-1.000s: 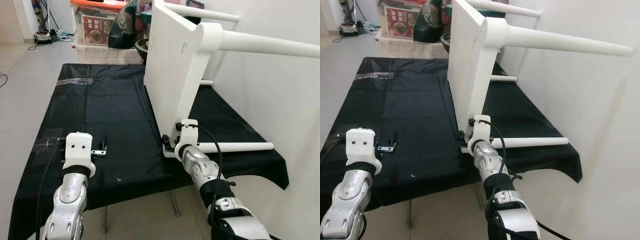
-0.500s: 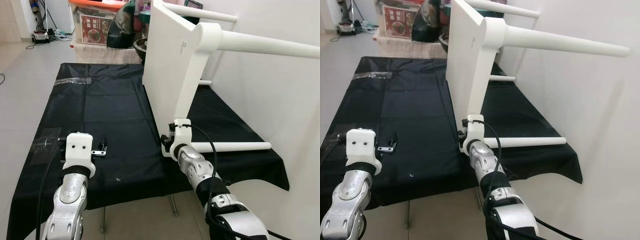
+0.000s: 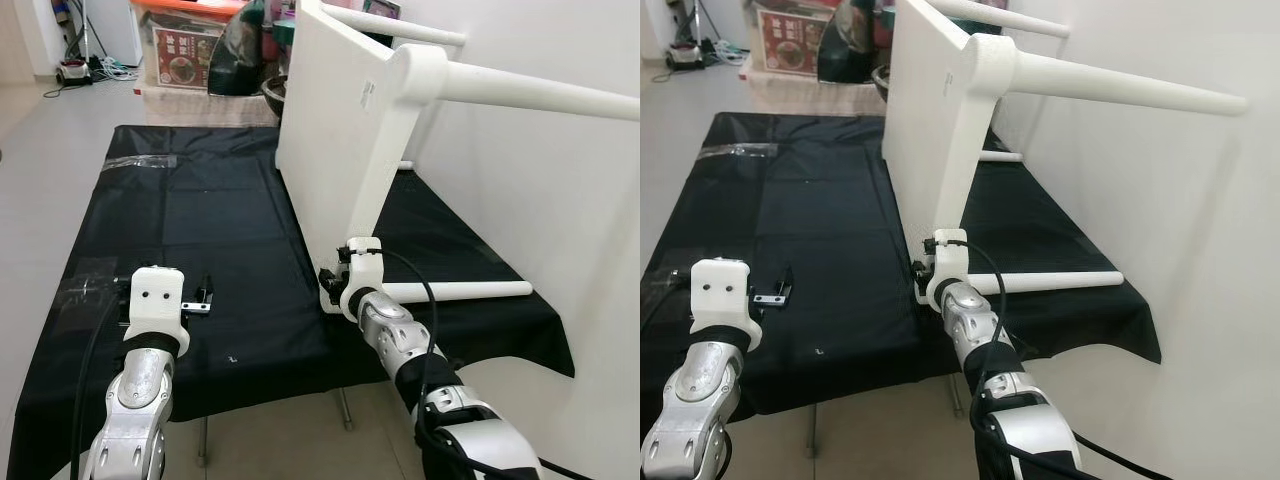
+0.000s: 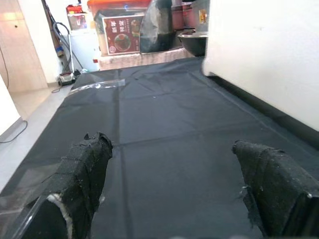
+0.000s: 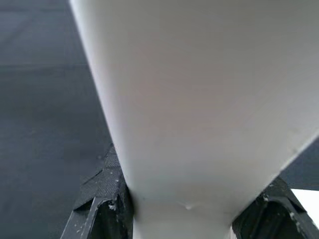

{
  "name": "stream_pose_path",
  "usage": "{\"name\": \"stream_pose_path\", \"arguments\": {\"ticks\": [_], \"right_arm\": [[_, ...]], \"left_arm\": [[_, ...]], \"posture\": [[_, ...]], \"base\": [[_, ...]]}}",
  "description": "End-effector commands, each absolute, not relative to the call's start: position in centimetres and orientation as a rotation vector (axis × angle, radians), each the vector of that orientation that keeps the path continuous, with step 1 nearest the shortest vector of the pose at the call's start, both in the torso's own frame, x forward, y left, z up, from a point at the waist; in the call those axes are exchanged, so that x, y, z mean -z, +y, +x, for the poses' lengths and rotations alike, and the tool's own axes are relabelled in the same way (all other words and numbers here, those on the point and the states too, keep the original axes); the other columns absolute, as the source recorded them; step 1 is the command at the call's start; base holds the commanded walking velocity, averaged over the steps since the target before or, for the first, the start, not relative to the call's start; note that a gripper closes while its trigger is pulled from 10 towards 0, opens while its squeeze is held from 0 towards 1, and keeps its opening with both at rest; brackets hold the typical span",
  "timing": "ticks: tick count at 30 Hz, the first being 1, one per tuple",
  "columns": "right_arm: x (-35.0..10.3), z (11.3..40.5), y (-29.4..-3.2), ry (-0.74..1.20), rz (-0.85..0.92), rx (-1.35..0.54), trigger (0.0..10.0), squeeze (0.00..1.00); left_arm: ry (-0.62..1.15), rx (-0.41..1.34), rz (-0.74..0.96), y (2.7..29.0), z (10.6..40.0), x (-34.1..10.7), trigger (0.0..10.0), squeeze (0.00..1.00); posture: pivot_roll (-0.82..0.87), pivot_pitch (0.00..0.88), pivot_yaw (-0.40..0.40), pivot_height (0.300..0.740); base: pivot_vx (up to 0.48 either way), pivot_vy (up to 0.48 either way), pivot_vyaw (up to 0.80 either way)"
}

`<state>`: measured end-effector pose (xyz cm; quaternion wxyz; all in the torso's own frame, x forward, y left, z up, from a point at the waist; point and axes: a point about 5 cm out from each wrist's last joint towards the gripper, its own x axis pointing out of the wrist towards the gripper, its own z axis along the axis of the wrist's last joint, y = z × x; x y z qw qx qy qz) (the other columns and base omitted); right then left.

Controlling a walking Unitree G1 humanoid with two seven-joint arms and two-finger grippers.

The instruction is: Building children table

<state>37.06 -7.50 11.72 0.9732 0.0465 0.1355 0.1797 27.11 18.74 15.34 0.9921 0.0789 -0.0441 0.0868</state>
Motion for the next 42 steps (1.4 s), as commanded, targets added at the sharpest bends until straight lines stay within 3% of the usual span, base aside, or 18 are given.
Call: {"name": "stream_pose_path", "arguments": {"ticks": [1, 2, 6, 10, 11, 12, 14, 15, 20, 23, 24, 28, 29, 32, 33, 34, 38, 42], "right_arm": [[-12.2, 36.0, -4.4, 0.231, 0.051, -0.632, 2.1, 0.0], [-12.3, 35.5, -4.0, 0.205, 0.026, -0.714, 2.9, 0.0], [-12.3, 35.1, -3.7, 0.178, -0.017, -0.79, 3.8, 0.0], [-12.3, 34.8, -3.4, 0.165, -0.039, -0.817, 4.0, 0.0], [-12.3, 34.8, -3.1, 0.179, -0.021, -0.81, 6.4, 0.0], [-12.3, 34.7, -2.6, 0.201, -0.015, -0.793, 4.8, 0.0], [-12.2, 34.7, -2.3, 0.223, -0.01, -0.77, 4.7, 0.0], [-12.1, 34.7, -1.8, 0.266, 0.017, -0.732, 7.1, 0.0], [-11.8, 35.0, -1.1, 0.458, 0.218, -0.518, 6.4, 0.0], [-11.9, 35.1, -1.0, 0.486, 0.261, -0.489, 6.0, 0.0], [-12.6, 35.2, -0.3, 0.521, 0.327, -0.448, 6.6, 0.0], [-13.5, 35.3, 0.4, 0.52, 0.337, -0.444, 6.9, 0.0], [-14.5, 35.0, 1.4, 0.522, 0.34, -0.469, 9.1, 0.0], [-14.9, 34.9, 1.9, 0.521, 0.337, -0.488, 9.1, 0.0], [-15.7, 34.5, 3.0, 0.513, 0.341, -0.544, 10.0, 0.0], [-15.7, 34.5, 3.0, 0.513, 0.341, -0.544, 10.0, 0.0], [-17.0, 31.8, 7.3, 0.5, 0.274, -0.76, 10.0, 0.0], [-16.3, 30.9, 8.4, 0.555, 0.248, -0.788, 10.0, 0.0]], "left_arm": [[-0.089, -0.161, 0.163, 18.6, 27.0, -15.4, 10.0, 0.0], [-0.09, -0.162, 0.164, 18.7, 27.0, -15.4, 10.0, 0.0], [-0.091, -0.165, 0.164, 18.7, 27.0, -15.5, 10.0, 0.0], [-0.092, -0.166, 0.164, 18.8, 27.0, -15.5, 10.0, 0.0], [-0.092, -0.167, 0.164, 18.7, 27.0, -15.5, 10.0, 0.0], [-0.092, -0.167, 0.165, 18.7, 27.0, -15.5, 10.0, 0.0], [-0.092, -0.167, 0.165, 18.7, 27.0, -15.5, 10.0, 0.0], [-0.093, -0.167, 0.166, 18.7, 27.0, -15.5, 10.0, 0.0], [-0.1, -0.173, 0.169, 18.9, 27.0, -15.7, 10.0, 0.0], [-0.1, -0.175, 0.17, 19.0, 27.0, -15.8, 10.0, 0.0], [-0.101, -0.184, 0.174, 19.2, 26.9, -15.8, 10.0, 0.0], [-0.101, -0.19, 0.175, 19.4, 26.9, -15.8, 10.0, 0.0], [-0.102, -0.195, 0.175, 19.5, 26.8, -15.8, 10.0, 0.0], [-0.103, -0.196, 0.175, 19.5, 26.8, -15.8, 10.0, 0.0], [-0.104, -0.198, 0.174, 19.4, 26.8, -15.8, 10.0, 0.0], [-0.104, -0.198, 0.174, 19.4, 26.8, -15.8, 10.0, 0.0], [-0.104, -0.205, 0.173, 19.4, 26.8, -15.8, 10.0, 0.0], [-0.104, -0.207, 0.175, 19.3, 26.7, -15.8, 10.0, 0.0]], "posture": [[0.14, 0.0, -0.159, 0.74], [0.14, 0.0, -0.16, 0.74], [0.14, 0.0, -0.161, 0.74], [0.14, 0.0, -0.162, 0.74], [0.14, 0.0, -0.162, 0.74], [0.14, 0.0, -0.162, 0.74], [0.14, 0.0, -0.162, 0.74], [0.15, 0.0, -0.166, 0.74], [0.16, 0.0, -0.172, 0.74], [0.16, 0.0, -0.172, 0.74], [0.17, 0.0, -0.181, 0.74], [0.17, 0.0, -0.186, 0.74], [0.17, 0.0, -0.186, 0.74], [0.17, 0.0, -0.186, 0.74], [0.18, 0.0, -0.198, 0.74], [0.18, 0.0, -0.198, 0.74], [0.18, 0.0, -0.204, 0.74], [0.19, 0.0, -0.211, 0.74]], "base": [[0.0, 0.0, 0.0], [0.0, 0.0, 0.0], [0.0, 0.0, 0.0], [0.0, 0.0, 0.0], [0.0, 0.0, 0.0], [0.0, 0.0, 0.0], [0.0, 0.0, 0.0], [0.0, 0.0, 0.0], [0.0, 0.0, 0.0], [0.0, 0.0, 0.0], [0.0, 0.0, 0.0], [0.0, 0.0, 0.0], [0.0, 0.0, 0.0], [0.0, 0.0, 0.0], [0.0, 0.0, 0.0], [0.0, 0.0, 0.0], [0.0, 0.0, 0.0], [0.0, 0.0, 0.0]]}}
